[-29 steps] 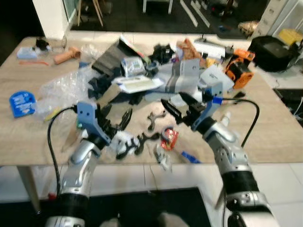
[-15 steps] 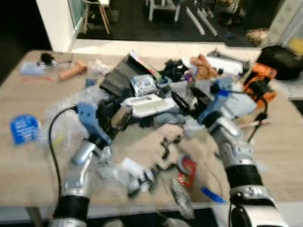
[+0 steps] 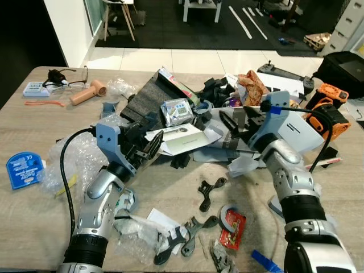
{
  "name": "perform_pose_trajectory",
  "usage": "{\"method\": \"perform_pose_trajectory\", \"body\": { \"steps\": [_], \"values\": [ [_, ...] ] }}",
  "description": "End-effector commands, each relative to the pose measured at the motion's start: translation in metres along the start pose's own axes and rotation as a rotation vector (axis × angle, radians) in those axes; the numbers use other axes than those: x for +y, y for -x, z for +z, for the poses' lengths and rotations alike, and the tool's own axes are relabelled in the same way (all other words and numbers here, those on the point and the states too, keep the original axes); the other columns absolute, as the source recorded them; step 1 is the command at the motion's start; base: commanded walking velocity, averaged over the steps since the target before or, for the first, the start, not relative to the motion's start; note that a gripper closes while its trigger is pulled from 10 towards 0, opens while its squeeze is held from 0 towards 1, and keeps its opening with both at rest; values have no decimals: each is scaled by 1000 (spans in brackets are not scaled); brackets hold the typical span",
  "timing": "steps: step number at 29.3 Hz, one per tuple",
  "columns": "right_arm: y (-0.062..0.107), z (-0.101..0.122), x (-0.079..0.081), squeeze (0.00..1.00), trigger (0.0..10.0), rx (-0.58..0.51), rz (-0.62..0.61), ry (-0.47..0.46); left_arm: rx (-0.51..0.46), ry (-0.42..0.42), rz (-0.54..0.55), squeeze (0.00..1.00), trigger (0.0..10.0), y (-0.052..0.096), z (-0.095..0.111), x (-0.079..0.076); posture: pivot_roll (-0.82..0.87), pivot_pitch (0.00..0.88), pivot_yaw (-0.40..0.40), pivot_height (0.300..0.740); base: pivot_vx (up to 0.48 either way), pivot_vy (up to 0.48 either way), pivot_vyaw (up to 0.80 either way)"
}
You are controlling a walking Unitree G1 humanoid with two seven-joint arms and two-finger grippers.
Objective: Picking trash to rubbish bin
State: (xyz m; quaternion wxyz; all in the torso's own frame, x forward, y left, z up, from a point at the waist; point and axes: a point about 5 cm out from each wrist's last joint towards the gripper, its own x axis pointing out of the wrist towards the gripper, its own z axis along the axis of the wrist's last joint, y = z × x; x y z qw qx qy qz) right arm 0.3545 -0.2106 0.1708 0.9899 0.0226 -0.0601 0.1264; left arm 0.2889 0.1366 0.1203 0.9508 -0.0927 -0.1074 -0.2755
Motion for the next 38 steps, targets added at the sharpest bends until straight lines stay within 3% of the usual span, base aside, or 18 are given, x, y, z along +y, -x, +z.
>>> {"method": "perform_pose_trajectory", "body": {
  "steps": [1, 3, 10, 12, 15, 24, 38],
  "values": [
    [0, 9, -6, 0, 10000, -36, -29, 20, 4, -48, -44, 0, 10000, 0, 3, -2, -70, 0, -27, 740, 0, 0, 0],
    [0, 12, -8, 0, 10000, -44, -35, 33, 2, -61, -65, 0, 10000, 1, 5, -3, -70, 0, -27, 740, 0, 0, 0],
    [4, 20, -35, 0, 10000, -2, -194, 218, -6, -111, -155, 0, 10000, 2, 14, -8, -70, 0, -27, 740, 0, 0, 0],
    [8, 21, -50, 0, 10000, 34, -288, 276, -3, -123, -179, 0, 10000, 3, 16, -9, -70, 0, -27, 740, 0, 0, 0],
    [14, 21, -67, 0, 10000, 66, -384, 292, 2, -130, -167, 0, 10000, 1, 19, -7, -70, 0, -27, 740, 0, 0, 0],
    [17, 7, -65, 0, 10000, 125, -382, 284, 6, -115, -140, 0, 10000, -1, 20, -5, -70, 0, -27, 740, 0, 0, 0],
    [13, -3, -61, 0, 10000, 167, -366, 253, 19, -82, -142, 0, 10000, -1, 17, -8, -74, 0, -28, 740, 0, -449, 0]
  ]
}}
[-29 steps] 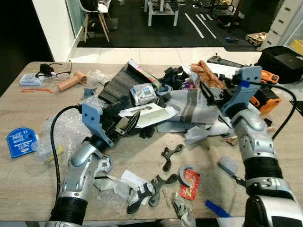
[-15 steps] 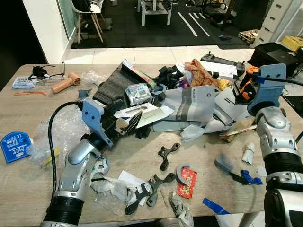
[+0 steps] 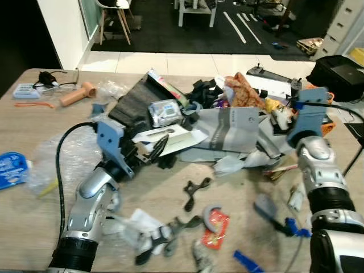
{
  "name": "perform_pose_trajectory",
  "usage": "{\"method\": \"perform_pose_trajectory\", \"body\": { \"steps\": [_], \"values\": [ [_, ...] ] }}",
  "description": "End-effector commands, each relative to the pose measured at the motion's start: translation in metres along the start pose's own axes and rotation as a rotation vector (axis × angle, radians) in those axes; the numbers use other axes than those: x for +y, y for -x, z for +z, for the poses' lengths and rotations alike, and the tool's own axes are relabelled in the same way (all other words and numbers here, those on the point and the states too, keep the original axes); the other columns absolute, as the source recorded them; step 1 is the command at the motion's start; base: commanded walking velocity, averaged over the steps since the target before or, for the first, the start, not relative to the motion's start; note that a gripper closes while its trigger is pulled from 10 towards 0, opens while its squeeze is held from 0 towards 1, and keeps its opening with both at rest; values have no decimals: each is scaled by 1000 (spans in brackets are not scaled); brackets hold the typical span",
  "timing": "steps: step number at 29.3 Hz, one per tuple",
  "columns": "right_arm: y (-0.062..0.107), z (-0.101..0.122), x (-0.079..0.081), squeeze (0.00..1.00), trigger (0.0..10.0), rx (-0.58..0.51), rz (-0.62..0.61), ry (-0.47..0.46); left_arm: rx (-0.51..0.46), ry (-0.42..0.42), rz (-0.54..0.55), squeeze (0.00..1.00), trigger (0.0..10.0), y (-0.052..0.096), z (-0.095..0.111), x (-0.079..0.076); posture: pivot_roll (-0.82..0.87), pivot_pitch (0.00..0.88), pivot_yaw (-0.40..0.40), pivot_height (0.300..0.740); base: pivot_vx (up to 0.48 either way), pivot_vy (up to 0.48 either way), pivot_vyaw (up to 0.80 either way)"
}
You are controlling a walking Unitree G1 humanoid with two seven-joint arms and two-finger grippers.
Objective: Picking trash to rubbish bin
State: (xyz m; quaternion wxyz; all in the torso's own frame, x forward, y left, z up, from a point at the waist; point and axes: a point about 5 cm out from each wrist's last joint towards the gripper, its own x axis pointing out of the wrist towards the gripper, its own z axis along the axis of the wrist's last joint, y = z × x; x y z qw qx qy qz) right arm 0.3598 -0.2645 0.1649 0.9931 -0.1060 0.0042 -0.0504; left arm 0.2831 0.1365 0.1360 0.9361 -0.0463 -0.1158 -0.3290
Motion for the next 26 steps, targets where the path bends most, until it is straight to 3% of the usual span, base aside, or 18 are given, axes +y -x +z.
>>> {"method": "perform_pose_trajectory", "body": {
  "steps": [1, 8, 13, 22, 26],
  "values": [
    [1, -3, -7, 0, 10000, 18, -18, -11, 2, -3, -19, 0, 10000, -2, 1, -3, -74, 0, -28, 740, 0, -394, 0],
    [1, -2, -5, 0, 10000, 8, 1, -33, 2, 1, -2, 0, 10000, -3, 1, -1, -75, 0, -28, 740, 0, -204, 0],
    [0, 0, 1, 0, 10000, -6, 53, -109, 0, 1, 4, 0, 10000, -3, 1, -1, -75, 0, -28, 740, 0, 0, 0],
    [5, -8, 30, 0, 10000, 31, 257, -300, 6, -32, 21, 0, 10000, -2, 2, 1, -75, 0, -28, 740, 0, 0, 0],
    [9, -9, 49, 0, 10000, 5, 396, -469, 19, -90, 60, 0, 10000, -1, 2, 7, -75, 0, -28, 740, 0, 0, 0]
  ]
}}
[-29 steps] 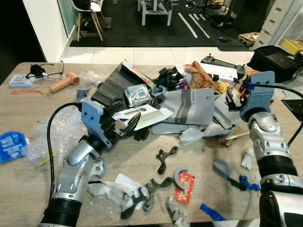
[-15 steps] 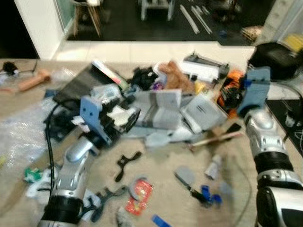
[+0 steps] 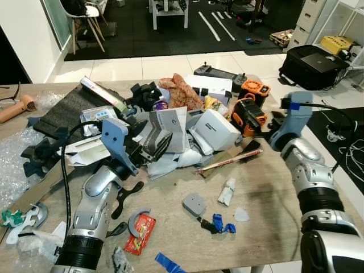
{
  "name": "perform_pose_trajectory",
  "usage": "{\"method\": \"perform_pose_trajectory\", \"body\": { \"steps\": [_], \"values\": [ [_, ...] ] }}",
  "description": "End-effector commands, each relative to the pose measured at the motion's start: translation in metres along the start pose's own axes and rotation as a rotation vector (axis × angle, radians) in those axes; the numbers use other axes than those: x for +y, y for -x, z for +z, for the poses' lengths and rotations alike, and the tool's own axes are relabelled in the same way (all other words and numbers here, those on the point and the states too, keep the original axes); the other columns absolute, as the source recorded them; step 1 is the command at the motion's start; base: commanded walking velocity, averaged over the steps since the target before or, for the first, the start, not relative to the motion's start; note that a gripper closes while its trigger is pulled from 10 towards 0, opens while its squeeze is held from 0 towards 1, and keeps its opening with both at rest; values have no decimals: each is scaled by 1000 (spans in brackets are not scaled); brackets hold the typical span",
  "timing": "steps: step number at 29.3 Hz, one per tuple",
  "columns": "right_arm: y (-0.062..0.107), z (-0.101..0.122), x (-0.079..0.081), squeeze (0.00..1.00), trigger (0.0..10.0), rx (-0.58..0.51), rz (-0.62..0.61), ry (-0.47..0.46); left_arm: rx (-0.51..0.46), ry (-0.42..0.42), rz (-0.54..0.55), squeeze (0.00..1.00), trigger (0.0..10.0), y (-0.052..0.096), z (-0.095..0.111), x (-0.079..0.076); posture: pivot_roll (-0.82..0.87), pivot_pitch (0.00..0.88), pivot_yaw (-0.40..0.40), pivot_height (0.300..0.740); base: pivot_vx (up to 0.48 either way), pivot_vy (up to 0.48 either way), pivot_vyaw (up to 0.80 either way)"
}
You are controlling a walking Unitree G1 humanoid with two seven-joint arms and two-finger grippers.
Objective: Picking trash to rubbish bin
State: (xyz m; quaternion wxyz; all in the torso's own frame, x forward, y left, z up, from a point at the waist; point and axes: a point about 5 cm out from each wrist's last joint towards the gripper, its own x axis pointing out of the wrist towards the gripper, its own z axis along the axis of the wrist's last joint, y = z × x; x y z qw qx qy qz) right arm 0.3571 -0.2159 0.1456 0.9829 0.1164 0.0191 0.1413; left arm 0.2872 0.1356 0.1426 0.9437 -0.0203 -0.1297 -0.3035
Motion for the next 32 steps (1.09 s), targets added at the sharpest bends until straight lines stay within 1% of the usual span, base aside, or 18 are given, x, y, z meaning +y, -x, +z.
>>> {"method": "perform_pose_trajectory", "body": {
  "steps": [1, 3, 4, 5, 11, 14, 15, 16, 17, 19, 20, 21, 22, 24, 26, 28, 30, 32],
  "values": [
    [0, -3, 6, 0, 10000, -6, 58, -56, 35, -64, 31, 0, 10000, 4, -2, 9, -73, 0, -27, 740, 0, 0, 0],
    [-1, -6, 10, 0, 10000, 2, 85, -70, 52, -114, 35, 0, 10000, 4, -2, 11, -73, 0, -27, 740, 0, 0, 0],
    [-1, -6, 10, 0, 10000, 2, 85, -70, 52, -114, 35, 0, 10000, 4, -2, 11, -73, 0, -27, 740, 0, 0, 0],
    [-2, -12, 10, 0, 10000, 17, 95, -107, 57, -153, 44, 0, 10000, 5, -1, 15, -67, 0, -26, 740, 0, 0, 0],
    [-2, -21, 3, 0, 10000, 46, 55, -138, 74, -202, 6, 0, 10000, 8, 1, 15, -67, 0, -26, 740, 0, 0, 0],
    [-2, -22, 3, 0, 10000, 47, 49, -141, 60, -199, -13, 0, 10000, 9, 4, 14, -61, 0, -22, 740, 0, 0, 0],
    [-1, -22, 2, 0, 10000, 47, 44, -146, 37, -182, -59, 0, 10000, 12, 7, 10, -61, 0, -22, 740, 0, 0, 0],
    [-1, -22, 2, 0, 10000, 47, 44, -146, 37, -182, -59, 0, 10000, 12, 7, 10, -61, 0, -22, 740, 0, 0, 0],
    [0, -22, 0, 0, 10000, 47, 37, -147, 8, -169, -123, 0, 10000, 15, 11, 4, -61, 0, -22, 740, 0, 0, 0],
    [0, -22, 0, 0, 10000, 47, 37, -147, 8, -169, -123, 0, 10000, 15, 11, 4, -61, 0, -22, 740, 0, 0, 0],
    [1, -22, -2, 0, 10000, 46, 31, -149, -18, -151, -190, 0, 10000, 19, 15, -2, -61, 0, -22, 740, 0, 0, 0],
    [1, -22, -2, 0, 10000, 46, 31, -149, -18, -151, -190, 0, 10000, 19, 15, -2, -61, 0, -22, 740, 0, 0, 0],
    [2, -22, -3, 0, 10000, 45, 27, -149, -34, -130, -259, 0, 10000, 23, 18, -9, -61, 0, -22, 740, 0, 0, 0],
    [2, -22, -5, 0, 10000, 44, 24, -149, -43, -100, -341, 0, 10000, 29, 21, -16, -61, 0, -22, 740, 0, 0, 0],
    [1, -22, -5, 0, 10000, 44, 25, -148, -39, -90, -373, 0, 10000, 31, 22, -19, -61, 0, -22, 740, 0, 0, 0],
    [1, -22, -5, 0, 10000, 44, 25, -148, -39, -90, -373, 0, 10000, 31, 22, -19, -61, 0, -22, 740, 0, 0, 0],
    [1, -23, -5, 0, 10000, 50, 28, -149, -20, -83, -420, 0, 10000, 35, 22, -23, -61, 0, -21, 740, 0, 0, 0],
    [1, -25, -4, 0, 10000, 66, 30, -149, -12, -86, -426, 0, 10000, 35, 20, -23, -61, 0, -21, 740, 0, 0, 0]
  ]
}}
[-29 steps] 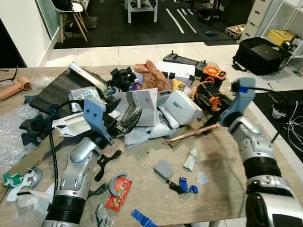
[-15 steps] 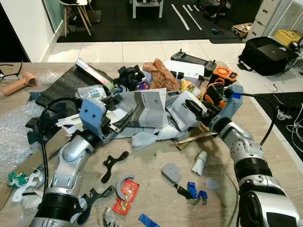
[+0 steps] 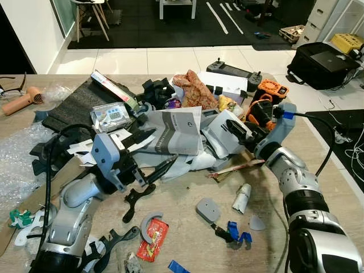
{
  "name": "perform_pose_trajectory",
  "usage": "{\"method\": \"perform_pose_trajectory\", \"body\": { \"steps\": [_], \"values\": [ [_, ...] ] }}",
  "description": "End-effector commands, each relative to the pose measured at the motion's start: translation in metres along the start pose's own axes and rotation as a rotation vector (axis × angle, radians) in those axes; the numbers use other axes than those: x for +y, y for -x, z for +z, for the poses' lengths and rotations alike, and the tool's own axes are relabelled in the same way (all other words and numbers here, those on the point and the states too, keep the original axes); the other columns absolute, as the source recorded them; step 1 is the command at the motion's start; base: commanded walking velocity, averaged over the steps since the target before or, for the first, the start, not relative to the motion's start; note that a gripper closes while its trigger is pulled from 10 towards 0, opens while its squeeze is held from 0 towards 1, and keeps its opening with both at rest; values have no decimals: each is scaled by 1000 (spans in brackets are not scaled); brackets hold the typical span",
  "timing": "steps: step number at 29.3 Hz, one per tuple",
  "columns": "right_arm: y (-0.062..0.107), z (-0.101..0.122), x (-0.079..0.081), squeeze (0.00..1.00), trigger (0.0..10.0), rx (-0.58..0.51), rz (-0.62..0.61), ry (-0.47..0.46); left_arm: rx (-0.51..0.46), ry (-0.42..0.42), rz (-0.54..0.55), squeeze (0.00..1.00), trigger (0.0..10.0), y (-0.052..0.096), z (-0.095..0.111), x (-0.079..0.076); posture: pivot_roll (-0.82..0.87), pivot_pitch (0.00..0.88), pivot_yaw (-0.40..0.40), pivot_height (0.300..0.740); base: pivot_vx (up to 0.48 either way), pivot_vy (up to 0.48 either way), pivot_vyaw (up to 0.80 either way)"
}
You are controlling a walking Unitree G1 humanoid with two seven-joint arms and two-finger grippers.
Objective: Picking trash to rubbish bin
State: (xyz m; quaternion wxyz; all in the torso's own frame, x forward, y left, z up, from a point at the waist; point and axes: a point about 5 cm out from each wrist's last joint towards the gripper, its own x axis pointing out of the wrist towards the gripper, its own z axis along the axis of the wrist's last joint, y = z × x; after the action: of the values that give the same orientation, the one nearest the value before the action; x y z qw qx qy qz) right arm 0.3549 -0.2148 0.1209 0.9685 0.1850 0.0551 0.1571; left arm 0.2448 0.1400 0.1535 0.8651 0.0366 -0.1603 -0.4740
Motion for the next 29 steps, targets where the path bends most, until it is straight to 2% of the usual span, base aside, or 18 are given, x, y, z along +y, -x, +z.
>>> {"method": "perform_pose_trajectory", "body": {
  "steps": [1, 10, 12, 17, 22, 24, 26, 29],
  "values": [
    [-1, -1, 0, 0, 10000, 11, -1, -1, 25, -2, -39, 0, 10000, 1, 0, -3, -61, 0, -21, 740, 0, 0, 0],
    [0, -13, 3, 0, 9882, 103, 46, 7, 46, -3, -44, 0, 10000, 0, -5, -4, -61, 0, -21, 740, 0, 0, 0],
    [1, -15, 1, 0, 0, 139, 42, -5, 56, -7, -37, 0, 10000, 1, -6, -4, -61, 0, -21, 740, 0, 0, 0],
    [1, -12, 0, 0, 0, 146, 38, -10, 63, -9, -33, 0, 10000, 2, -7, -3, -61, 0, -21, 740, 0, 0, 0],
    [-2, 6, 3, 0, 0, 86, 58, -18, 72, -10, -32, 0, 10000, 3, -10, -3, -64, 0, -23, 740, 0, 0, 0],
    [-4, 22, 12, 0, 0, 7, 119, -36, 73, -15, -17, 0, 10000, 3, -12, -1, -64, 0, -23, 740, 0, 0, 0],
    [-4, 28, 15, 0, 0, -20, 144, -44, 71, -17, -11, 0, 10000, 4, -12, -1, -64, 0, -23, 740, 0, 0, 0],
    [-3, 54, 37, 0, 549, -156, 285, -104, 42, -12, 56, 0, 10000, 4, -11, 5, -64, 0, -23, 740, 0, 0, 0]
  ]
}}
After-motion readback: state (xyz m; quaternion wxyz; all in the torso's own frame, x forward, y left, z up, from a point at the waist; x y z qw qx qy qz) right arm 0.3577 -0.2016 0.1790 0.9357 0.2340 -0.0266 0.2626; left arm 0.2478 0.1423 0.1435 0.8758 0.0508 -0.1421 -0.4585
